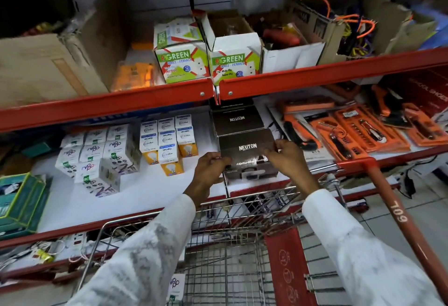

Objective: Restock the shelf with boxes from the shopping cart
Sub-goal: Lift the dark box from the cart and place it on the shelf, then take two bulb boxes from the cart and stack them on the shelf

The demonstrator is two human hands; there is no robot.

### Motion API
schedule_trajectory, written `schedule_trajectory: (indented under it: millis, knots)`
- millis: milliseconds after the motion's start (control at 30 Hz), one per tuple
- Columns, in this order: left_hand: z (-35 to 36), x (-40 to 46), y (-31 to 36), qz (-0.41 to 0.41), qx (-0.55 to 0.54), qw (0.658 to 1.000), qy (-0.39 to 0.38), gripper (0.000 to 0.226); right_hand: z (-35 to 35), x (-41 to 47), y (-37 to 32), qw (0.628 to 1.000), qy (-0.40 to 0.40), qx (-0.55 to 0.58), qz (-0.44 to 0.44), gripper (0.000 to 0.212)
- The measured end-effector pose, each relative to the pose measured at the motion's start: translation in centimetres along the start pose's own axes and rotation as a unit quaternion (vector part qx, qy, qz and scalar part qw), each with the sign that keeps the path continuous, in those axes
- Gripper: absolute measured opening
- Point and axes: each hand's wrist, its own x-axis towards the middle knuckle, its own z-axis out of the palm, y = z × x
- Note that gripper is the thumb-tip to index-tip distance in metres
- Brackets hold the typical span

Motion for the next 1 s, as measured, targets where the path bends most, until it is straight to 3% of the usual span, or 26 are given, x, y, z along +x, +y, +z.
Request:
schedule_trajectory:
  millis: [233, 400, 533, 633, 733, 867, 1000]
  knots:
    - [-1.6, -0.4, 0.0, 0.022, 0.046, 0.998, -0.037, 0.044, 0.8, -0.6, 0.9, 0.999, -0.04, -0.029, -0.018, 0.034]
    - [-9.2, -3.3, -2.1, 0.139, 0.126, 0.982, 0.016, 0.033, 3.8, -5.2, 2.8, 0.98, 0.077, -0.083, -0.164, 0.053]
    - [-16.9, -5.7, -8.8, 0.173, 0.242, 0.954, 0.017, 0.018, 9.6, -11.2, 3.7, 0.962, 0.064, -0.083, -0.253, 0.033]
    - [-20.7, -5.6, -15.6, 0.188, 0.391, 0.9, 0.031, 0.023, 16.6, -13.2, 5.7, 0.961, -0.047, -0.108, -0.251, 0.03]
    - [-23.0, -4.5, -20.3, 0.161, 0.538, 0.827, 0.03, 0.049, 23.8, -13.8, 8.0, 0.946, -0.153, -0.175, -0.225, 0.04]
    - [-23.7, -2.0, -24.3, 0.105, 0.635, 0.764, -0.047, 0.076, 31.6, -12.8, 10.4, 0.911, -0.257, -0.261, -0.191, 0.071]
    - [-23.7, -0.1, -27.4, 0.042, 0.678, 0.73, -0.073, 0.091, 36.4, -11.8, 11.4, 0.88, -0.291, -0.337, -0.165, 0.088]
